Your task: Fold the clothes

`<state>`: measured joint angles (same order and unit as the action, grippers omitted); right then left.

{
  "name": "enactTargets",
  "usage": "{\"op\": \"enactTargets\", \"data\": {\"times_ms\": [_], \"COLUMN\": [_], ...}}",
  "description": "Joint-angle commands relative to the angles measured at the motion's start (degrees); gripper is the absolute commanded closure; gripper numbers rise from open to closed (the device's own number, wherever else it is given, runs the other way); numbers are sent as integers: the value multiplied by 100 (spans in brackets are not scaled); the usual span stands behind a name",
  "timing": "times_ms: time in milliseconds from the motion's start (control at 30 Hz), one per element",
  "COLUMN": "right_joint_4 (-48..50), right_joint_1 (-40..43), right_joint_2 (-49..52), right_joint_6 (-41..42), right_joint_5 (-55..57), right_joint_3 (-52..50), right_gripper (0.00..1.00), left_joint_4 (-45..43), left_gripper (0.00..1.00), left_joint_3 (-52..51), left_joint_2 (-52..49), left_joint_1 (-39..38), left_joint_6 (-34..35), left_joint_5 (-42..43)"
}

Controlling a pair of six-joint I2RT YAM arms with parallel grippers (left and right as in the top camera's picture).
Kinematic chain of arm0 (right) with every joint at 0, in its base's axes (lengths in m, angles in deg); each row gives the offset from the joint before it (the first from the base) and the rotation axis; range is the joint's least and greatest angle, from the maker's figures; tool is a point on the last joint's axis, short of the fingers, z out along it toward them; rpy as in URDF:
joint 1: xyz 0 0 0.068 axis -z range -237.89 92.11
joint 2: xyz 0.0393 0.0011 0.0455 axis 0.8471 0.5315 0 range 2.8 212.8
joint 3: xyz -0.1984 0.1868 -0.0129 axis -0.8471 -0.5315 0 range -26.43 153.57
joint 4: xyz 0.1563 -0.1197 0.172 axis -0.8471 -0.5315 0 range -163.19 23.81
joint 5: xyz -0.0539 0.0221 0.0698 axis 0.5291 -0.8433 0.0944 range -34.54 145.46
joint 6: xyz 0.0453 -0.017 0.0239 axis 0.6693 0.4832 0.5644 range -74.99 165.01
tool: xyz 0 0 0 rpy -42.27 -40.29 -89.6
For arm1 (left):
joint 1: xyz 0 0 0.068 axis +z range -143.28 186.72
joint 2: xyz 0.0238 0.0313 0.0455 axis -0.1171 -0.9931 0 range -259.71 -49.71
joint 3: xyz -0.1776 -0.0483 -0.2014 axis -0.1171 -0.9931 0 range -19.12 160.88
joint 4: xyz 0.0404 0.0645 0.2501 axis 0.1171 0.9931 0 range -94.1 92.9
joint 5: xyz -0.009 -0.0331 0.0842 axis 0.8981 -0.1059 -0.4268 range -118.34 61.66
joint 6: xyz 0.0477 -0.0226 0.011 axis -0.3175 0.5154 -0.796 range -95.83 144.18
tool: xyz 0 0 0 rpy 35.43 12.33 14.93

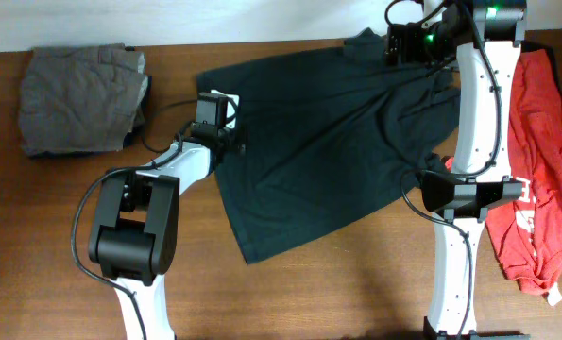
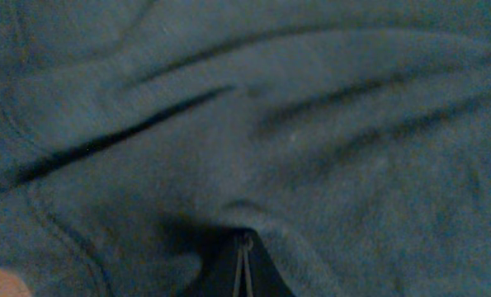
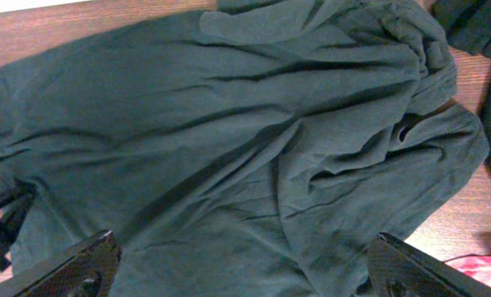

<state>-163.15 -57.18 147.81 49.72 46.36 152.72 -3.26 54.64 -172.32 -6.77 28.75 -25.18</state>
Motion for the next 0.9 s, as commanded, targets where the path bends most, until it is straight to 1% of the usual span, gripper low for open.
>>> {"op": "enactTargets", "data": {"times_ms": [0, 100, 233, 333, 433, 467, 500, 533, 567, 633, 667, 733, 767, 800, 867], "right_joint_4": [-33, -33, -35, -35, -35, -33, -33, -33, -33, -33, -20, -15, -17, -17, -28], "right_joint_1": [0, 0, 0, 0, 0, 0, 4, 4, 4, 7, 11, 11, 11, 11, 15], "right_joint_2": [-203, -203, -203, -203, -203, -203, -203, -203, -203, -203, -203, -205, -216, -227, -271], "right_joint_6": [-22, -22, -22, -22, -22, -22, -22, -22, -20, -20, -17, -15, -17, -15, -13], "right_joint_5": [74, 76, 94, 153, 249, 251, 254, 254, 271, 393, 501, 509, 511, 511, 511], "right_joint_3": [85, 85, 85, 85, 85, 85, 85, 85, 85, 85, 85, 87, 87, 87, 87], "right_gripper": [0, 0, 0, 0, 0, 0, 0, 0, 0, 0, 0, 1, 1, 1, 1], "left_joint_4": [-129, -544, -1084, -1558, -2026, -2227, -2347, -2457, -2487, -2448, -2306, -1965, -1738, -1469, -918], "left_gripper": [97, 97, 96, 94, 91, 85, 76, 72, 67, 52, 36, 16, 3, 1, 1], "left_joint_3": [-138, -138, -138, -138, -138, -127, -109, -66, -13, 170, 345, 581, 708, 837, 1080], "left_joint_2": [-542, -717, -975, -1097, -1110, -1110, -1110, -1110, -1110, -1108, -1088, -1021, -966, -885, -715], "left_joint_1": [236, 404, 699, 968, 1226, 1307, 1353, 1397, 1414, 1414, 1373, 1283, 1224, 1156, 1019], "left_joint_6": [-352, -470, -636, -815, -841, -839, -839, -841, -839, -841, -839, -833, -833, -835, -835], "left_joint_5": [-625, -898, -973, -973, -966, -962, -964, -964, -962, -960, -887, -761, -691, -601, -527]}}
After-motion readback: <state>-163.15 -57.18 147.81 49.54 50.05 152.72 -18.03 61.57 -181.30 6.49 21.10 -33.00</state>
